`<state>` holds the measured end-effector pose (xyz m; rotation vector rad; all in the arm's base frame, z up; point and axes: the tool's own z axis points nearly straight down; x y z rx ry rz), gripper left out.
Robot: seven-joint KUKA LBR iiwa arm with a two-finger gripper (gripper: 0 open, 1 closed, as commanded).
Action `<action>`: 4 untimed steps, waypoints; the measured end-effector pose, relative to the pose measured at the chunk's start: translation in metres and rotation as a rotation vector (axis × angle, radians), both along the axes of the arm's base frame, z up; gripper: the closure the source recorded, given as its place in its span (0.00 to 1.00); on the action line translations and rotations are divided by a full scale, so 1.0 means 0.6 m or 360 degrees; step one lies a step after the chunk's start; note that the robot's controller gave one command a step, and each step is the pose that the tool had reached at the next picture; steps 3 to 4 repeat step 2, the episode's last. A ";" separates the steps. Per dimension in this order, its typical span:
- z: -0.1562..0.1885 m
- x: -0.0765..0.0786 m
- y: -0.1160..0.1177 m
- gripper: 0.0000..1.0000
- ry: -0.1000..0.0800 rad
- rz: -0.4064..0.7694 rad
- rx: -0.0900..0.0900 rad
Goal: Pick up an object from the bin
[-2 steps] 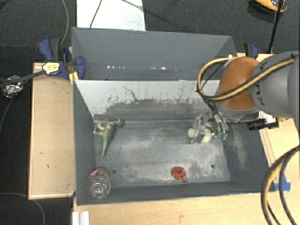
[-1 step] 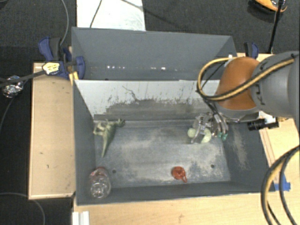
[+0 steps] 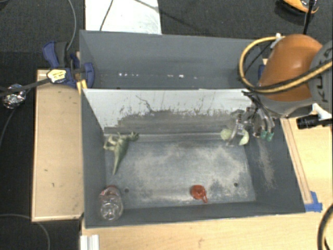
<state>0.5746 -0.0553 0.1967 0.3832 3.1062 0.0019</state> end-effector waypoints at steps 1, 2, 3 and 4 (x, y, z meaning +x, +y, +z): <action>0.000 0.000 0.000 1.00 0.0000 0.0001 0.0000; 0.055 0.007 -0.022 1.00 0.0001 0.0013 0.0000; 0.055 0.007 -0.022 1.00 0.0001 0.0013 0.0000; 0.055 0.007 -0.022 1.00 0.0001 0.0013 0.0000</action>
Offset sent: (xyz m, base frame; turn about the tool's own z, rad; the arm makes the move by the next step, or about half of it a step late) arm 0.0067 -0.0210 0.0509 -0.0144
